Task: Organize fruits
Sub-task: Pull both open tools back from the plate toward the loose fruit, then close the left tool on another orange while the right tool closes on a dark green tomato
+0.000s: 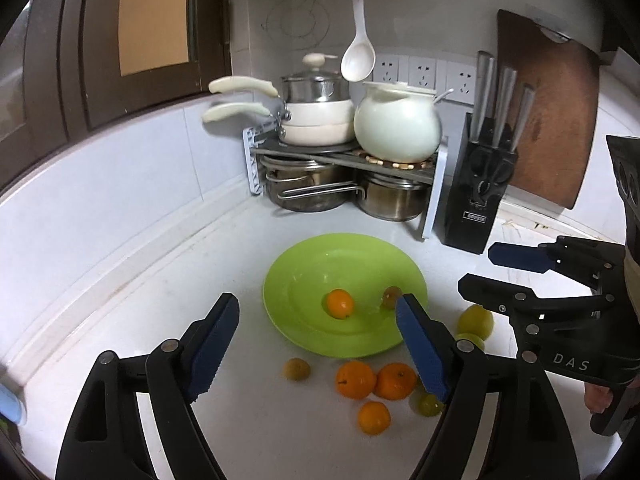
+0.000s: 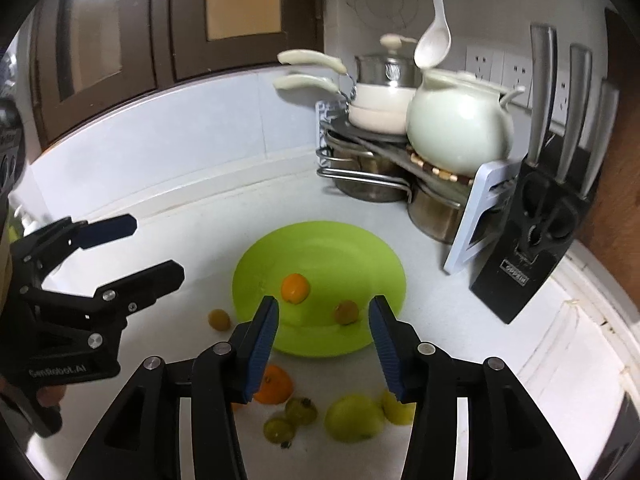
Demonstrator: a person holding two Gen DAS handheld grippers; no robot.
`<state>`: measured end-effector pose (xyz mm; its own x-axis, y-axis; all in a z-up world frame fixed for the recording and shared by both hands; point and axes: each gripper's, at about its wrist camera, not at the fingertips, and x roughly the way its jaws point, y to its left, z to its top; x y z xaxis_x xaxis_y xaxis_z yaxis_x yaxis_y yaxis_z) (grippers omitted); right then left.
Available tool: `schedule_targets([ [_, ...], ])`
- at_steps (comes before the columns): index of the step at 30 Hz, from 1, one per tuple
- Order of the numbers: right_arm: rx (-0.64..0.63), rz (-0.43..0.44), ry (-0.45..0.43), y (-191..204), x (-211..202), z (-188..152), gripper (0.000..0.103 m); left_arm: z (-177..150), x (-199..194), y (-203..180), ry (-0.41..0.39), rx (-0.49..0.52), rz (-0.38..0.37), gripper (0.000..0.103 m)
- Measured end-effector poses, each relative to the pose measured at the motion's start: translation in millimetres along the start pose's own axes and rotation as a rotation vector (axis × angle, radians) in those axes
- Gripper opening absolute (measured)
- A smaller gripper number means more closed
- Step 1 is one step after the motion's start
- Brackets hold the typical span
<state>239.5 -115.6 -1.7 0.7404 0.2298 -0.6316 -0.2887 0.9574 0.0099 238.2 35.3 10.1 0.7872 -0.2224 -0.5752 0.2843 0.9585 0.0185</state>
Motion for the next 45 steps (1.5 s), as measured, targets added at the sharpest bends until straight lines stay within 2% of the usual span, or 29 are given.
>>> schedule_targets([
  [3, -0.007, -0.001, -0.022, 6, -14, -6, 0.052, -7, -13, -1, -0.019, 0.012, -0.002, 0.081],
  [9, 0.006, 0.015, -0.053, 17, -31, -22, 0.053, -21, -29, 2, -0.062, 0.024, -0.006, 0.08],
  [19, -0.009, -0.019, -0.036, 36, -35, -46, 0.055, -46, -31, 3, -0.047, 0.1, -0.058, 0.08],
  [25, -0.019, -0.033, 0.008, 42, -29, -60, 0.055, -60, -22, -1, -0.029, 0.157, -0.093, 0.08],
  [32, -0.025, -0.006, 0.054, 43, -17, -75, 0.055, -73, -11, -7, -0.01, 0.207, -0.111, 0.079],
  [45, 0.029, 0.046, 0.169, 33, 19, -96, 0.054, -97, 29, -21, 0.096, 0.273, -0.188, 0.066],
])
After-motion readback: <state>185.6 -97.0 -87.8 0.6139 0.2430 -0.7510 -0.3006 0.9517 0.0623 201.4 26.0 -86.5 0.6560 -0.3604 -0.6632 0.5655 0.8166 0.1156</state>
